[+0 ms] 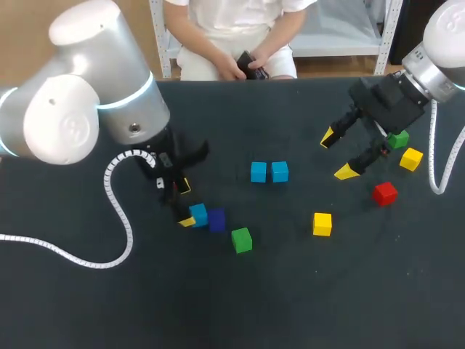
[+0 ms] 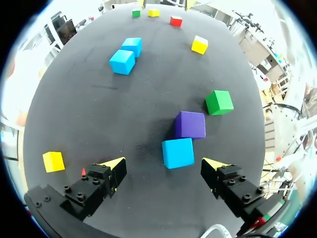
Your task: Place the blue cubes, place green cubes on the blue cubes, place the yellow cubes on the green cubes, then place the red cubes on the yellow cubes, and place purple cube on the red cubes.
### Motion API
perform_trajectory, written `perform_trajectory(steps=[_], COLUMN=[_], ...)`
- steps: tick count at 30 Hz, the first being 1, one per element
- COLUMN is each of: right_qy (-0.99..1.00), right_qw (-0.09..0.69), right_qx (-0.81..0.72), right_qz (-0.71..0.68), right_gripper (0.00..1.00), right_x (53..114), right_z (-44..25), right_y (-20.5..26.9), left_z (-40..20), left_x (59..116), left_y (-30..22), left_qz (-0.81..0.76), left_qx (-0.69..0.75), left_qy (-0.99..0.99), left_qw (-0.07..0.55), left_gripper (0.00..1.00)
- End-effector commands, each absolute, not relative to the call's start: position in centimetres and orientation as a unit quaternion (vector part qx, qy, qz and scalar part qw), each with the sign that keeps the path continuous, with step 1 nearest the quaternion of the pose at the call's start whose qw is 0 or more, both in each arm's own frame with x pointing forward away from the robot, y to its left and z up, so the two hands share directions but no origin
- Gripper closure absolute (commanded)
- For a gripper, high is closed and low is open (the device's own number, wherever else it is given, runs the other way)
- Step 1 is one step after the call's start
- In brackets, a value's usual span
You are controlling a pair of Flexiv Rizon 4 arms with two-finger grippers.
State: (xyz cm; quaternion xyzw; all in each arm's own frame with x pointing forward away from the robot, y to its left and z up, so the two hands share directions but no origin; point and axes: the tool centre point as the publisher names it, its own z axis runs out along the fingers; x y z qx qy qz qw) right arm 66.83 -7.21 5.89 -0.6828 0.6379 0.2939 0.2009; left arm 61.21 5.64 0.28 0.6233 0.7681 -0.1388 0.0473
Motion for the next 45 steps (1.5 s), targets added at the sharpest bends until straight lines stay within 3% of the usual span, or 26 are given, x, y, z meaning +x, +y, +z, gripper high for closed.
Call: perform_trajectory(steps=[1,31,32,33,34,36,38,45], right_qy=[0.638,0.638,0.638,0.638,0.638,0.638,0.638,0.638], right_qw=[0.202,0.202,0.202,0.202,0.202,0.202,0.202,0.202], right_qx=[-0.683,-0.683,-0.683,-0.683,-0.683,-0.683,-0.683,-0.683], right_qz=[0.294,0.294,0.294,0.294,0.294,0.294,0.294,0.294], right_gripper=[0.00,0.00,0.00,0.00,0.00,0.00,0.00,0.00], right_x=[66.8,66.8,66.8,66.8,66.8,66.8,66.8,66.8], right_z=[5.9,5.9,5.9,5.9,5.9,5.9,5.9,5.9], right_y=[-7.2,-7.2,-7.2,-7.2,-7.2,-7.2,-7.2,-7.2], left_z=[0.1,-1.0,-1.0,-1.0,-1.0,-1.3,-1.5,-1.6], left_x=[61.2,62.1,62.1,62.1,62.1,62.0,62.0,61.9], left_y=[5.3,5.3,5.3,5.3,5.3,5.4,5.5,5.5], left_qz=[-0.136,-0.125,-0.125,-0.125,-0.125,-0.126,-0.127,-0.126], left_qx=[0.614,0.618,0.619,0.619,0.619,0.618,0.617,0.621], left_qy=[0.776,0.775,0.775,0.774,0.774,0.775,0.776,0.773], left_qw=[0.048,0.036,0.036,0.036,0.036,0.034,0.033,0.037], left_gripper=[0.00,0.00,0.15,0.55,0.72,0.94,1.00,1.00])
